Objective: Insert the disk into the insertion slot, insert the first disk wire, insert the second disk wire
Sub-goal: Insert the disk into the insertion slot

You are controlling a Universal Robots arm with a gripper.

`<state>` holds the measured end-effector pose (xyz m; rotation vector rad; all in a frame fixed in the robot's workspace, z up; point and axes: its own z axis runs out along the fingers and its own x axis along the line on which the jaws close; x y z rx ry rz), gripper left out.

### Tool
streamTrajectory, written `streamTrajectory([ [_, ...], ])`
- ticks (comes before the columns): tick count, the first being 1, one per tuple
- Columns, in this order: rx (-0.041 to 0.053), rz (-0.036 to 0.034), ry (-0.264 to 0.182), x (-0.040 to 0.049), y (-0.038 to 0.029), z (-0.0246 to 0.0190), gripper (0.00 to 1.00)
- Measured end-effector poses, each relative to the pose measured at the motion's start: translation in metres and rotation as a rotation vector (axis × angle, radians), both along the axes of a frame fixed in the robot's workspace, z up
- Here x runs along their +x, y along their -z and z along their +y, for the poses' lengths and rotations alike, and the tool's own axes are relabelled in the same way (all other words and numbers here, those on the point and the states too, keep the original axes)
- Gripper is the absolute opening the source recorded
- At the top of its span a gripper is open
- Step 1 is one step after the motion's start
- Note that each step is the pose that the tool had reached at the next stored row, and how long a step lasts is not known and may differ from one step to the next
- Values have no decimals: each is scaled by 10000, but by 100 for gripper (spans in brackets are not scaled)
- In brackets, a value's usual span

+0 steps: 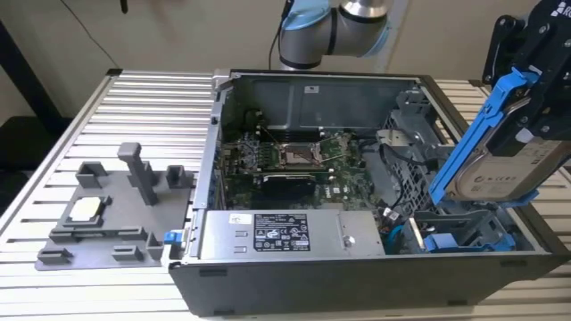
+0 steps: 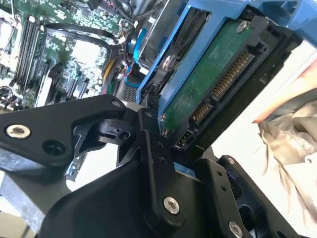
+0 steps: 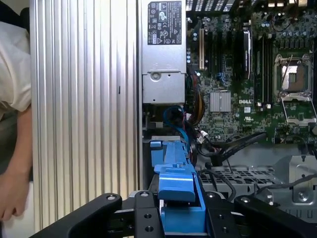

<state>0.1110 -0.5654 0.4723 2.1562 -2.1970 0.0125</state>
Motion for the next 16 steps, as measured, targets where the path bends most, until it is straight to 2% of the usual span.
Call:
streamTrajectory([
  [16,1,0,0,19,134,0,33],
])
